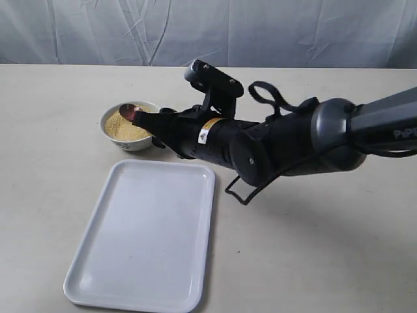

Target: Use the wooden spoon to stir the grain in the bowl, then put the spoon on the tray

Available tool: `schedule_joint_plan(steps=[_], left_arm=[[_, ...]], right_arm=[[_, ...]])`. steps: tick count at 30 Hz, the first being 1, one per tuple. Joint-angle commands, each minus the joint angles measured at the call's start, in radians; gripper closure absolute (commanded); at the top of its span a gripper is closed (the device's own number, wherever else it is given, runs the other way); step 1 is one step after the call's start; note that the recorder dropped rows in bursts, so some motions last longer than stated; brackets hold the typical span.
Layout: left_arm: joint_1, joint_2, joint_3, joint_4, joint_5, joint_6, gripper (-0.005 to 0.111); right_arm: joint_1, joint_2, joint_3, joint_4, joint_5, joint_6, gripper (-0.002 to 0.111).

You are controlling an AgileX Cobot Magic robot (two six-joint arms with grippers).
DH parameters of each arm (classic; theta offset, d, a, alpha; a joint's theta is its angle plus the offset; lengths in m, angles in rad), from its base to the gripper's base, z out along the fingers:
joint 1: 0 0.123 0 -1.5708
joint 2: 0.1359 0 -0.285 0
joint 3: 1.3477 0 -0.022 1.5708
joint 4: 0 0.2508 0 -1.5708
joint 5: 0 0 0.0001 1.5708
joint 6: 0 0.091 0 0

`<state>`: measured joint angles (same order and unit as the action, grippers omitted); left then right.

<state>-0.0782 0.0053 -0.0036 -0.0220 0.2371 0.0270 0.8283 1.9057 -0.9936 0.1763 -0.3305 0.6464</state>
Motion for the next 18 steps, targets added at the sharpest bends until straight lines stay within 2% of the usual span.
schedule_joint_plan(steps=[1, 3, 12, 18], left_arm=[[-0.003, -0.005, 0.004, -0.001, -0.006, 0.000, 0.107], [-0.003, -0.005, 0.004, -0.001, -0.006, 0.000, 0.107], [-0.003, -0.005, 0.004, -0.001, -0.006, 0.000, 0.107], [-0.003, -0.005, 0.004, -0.001, -0.006, 0.000, 0.107]], right_arm=[[0.002, 0.081, 0.047, -0.272, -0.386, 0.444, 0.054], [0.014, 0.119, 0.062, -0.176, -0.477, 0.445, 0.054], [0.048, 0.215, 0.060, 0.103, -0.468, 0.452, 0.054], [0.044, 0.252, 0.039, 0.154, -0.509, 0.457, 0.054]])
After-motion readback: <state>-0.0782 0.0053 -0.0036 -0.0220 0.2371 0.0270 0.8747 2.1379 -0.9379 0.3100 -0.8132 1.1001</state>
